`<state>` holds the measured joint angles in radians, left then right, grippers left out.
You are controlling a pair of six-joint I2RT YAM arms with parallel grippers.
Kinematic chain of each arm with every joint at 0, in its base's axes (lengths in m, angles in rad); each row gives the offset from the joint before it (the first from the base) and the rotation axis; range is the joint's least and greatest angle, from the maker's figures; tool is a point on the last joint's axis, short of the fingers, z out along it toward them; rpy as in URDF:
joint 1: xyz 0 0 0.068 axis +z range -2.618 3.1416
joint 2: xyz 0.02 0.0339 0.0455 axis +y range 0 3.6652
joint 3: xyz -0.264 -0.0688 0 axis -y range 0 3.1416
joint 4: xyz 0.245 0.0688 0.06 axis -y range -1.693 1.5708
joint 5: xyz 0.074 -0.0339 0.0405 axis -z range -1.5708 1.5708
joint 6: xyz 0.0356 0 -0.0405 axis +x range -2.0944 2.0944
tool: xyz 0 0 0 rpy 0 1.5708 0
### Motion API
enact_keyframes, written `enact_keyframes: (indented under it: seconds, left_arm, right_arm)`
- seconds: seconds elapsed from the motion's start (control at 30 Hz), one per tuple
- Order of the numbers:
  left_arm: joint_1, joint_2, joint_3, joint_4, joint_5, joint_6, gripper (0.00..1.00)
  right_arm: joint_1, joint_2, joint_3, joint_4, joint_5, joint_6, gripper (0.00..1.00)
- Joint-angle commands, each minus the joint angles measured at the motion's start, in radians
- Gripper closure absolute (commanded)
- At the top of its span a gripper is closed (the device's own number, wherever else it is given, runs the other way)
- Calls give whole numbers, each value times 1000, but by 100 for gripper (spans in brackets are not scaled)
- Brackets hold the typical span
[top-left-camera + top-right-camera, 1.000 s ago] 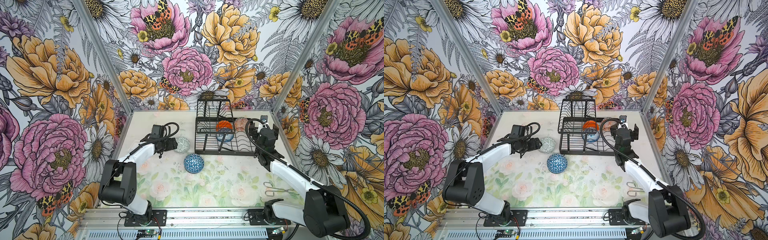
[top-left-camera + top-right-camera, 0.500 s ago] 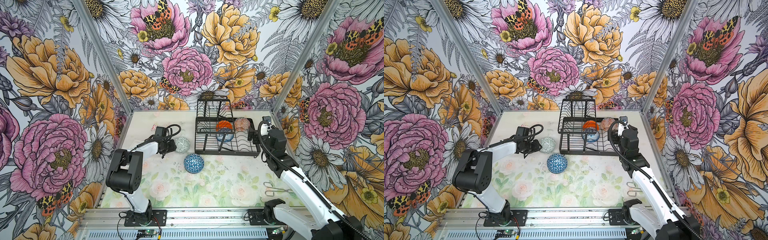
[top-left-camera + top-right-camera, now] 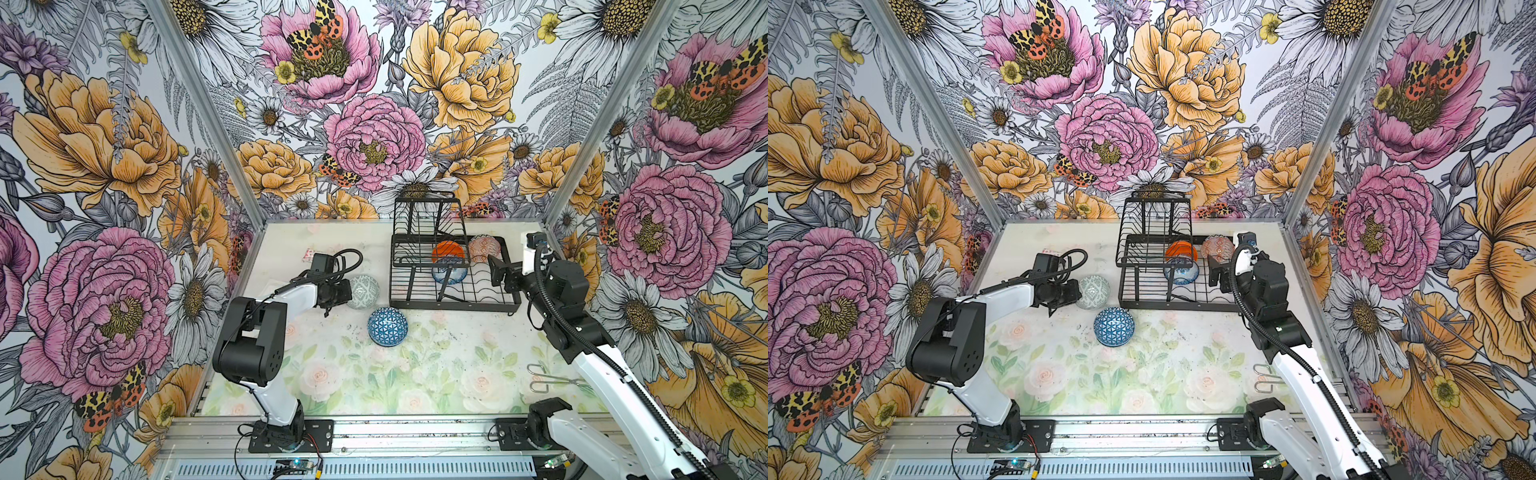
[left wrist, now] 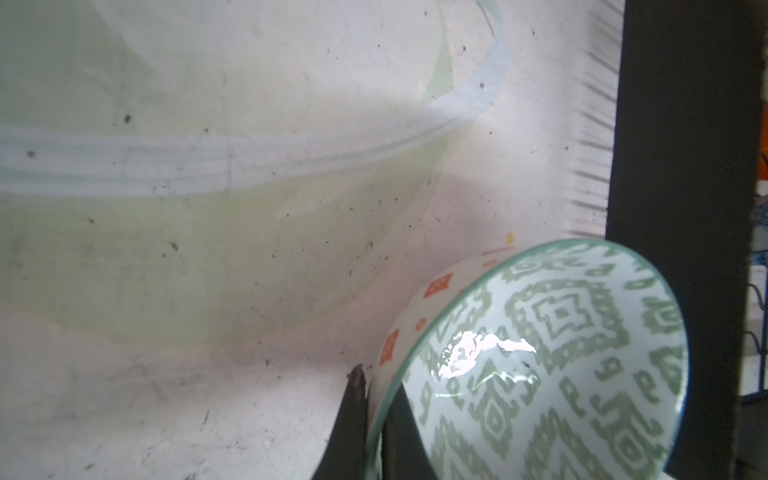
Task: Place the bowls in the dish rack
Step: 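Grasp the pale green patterned bowl with the left gripper and lift it, then hand the pale green bowl from the left gripper to the right gripper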
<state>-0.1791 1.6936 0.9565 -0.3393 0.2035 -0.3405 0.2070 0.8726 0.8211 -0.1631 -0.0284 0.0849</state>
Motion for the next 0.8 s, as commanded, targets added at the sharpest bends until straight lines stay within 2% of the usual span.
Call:
enact_keyframes:
  seconds: [0.0, 0.13, 0.3, 0.43, 0.5, 0.63, 0.77]
  left_arm:
    - [13, -111, 37, -55, -73, 40, 100]
    - [20, -236, 102, -181, -194, 86, 100]
    - [-15, -422, 200, -306, -299, 122, 100]
    - [-208, -519, 345, -407, -518, 176, 100]
    - [-307, -526, 412, -432, -591, 191, 100]
    - [-517, -483, 513, -438, -756, 227, 100]
    - [-654, -404, 593, -438, -868, 266, 100]
  right_arm:
    - [-2, -15, 81, -80, -46, 44, 1]
    - [-2, 26, 163, -179, -120, 65, 0]
    - [-2, 76, 251, -221, -322, 136, 1]
    - [15, 129, 340, -225, -510, 242, 2]
    - [64, 156, 387, -226, -546, 280, 3]
    - [205, 212, 471, -228, -522, 313, 5]
    - [275, 259, 507, -228, -463, 348, 8]
